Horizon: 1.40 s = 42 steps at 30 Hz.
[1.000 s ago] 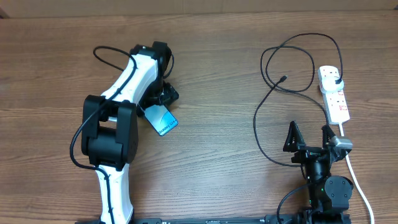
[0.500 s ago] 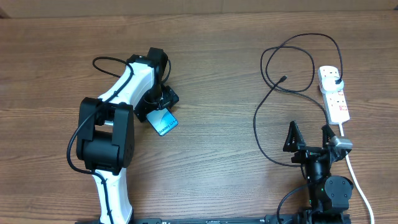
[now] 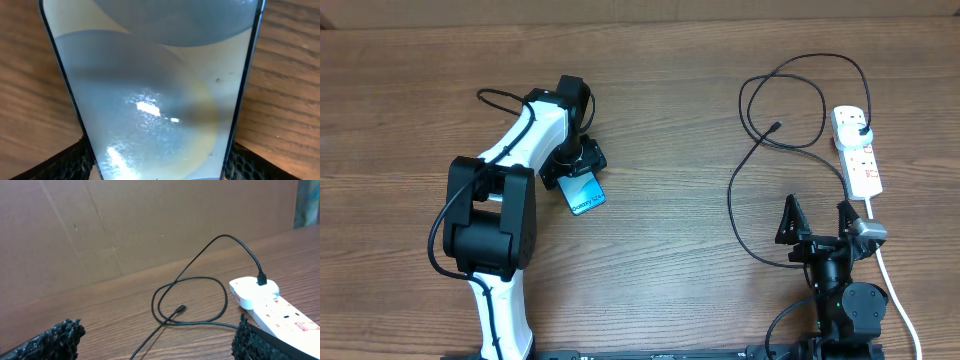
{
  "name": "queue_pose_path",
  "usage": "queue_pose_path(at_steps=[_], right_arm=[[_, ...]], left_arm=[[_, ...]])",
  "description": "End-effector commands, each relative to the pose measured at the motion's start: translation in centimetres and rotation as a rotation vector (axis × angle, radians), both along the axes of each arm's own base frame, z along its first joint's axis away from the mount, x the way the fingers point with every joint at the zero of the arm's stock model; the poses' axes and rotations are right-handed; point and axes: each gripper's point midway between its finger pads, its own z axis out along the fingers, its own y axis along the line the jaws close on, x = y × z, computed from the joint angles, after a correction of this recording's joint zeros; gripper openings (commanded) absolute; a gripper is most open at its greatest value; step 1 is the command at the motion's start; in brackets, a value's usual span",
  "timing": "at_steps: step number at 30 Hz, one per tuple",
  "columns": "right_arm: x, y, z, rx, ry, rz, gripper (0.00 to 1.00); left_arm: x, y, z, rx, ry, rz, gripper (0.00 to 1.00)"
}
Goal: Plug charger to phone and switch on socket
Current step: 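Close the left gripper on the phone's bottom edge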
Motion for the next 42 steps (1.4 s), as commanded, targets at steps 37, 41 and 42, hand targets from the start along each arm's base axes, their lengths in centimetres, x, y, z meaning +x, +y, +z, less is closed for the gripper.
queue_pose_path(at_steps=[37,41,42], right_arm=[[0.0,0.0,-0.3,-0.007,-0.001,0.0,1.0],[0.0,0.0,-0.3,-0.008,-0.001,0.0,1.0],[0.0,0.0,-0.3,-0.008,-0.001,0.0,1.0]], left_arm=[[-2.8,0.8,-4.6,-0.047,0.099,0.066,0.95],[-2.9,0.8,-4.7,-0.046,0.103,0.064,0.95],[-2.9,0.8,-4.7,-0.046,0.102,0.065,0.95]])
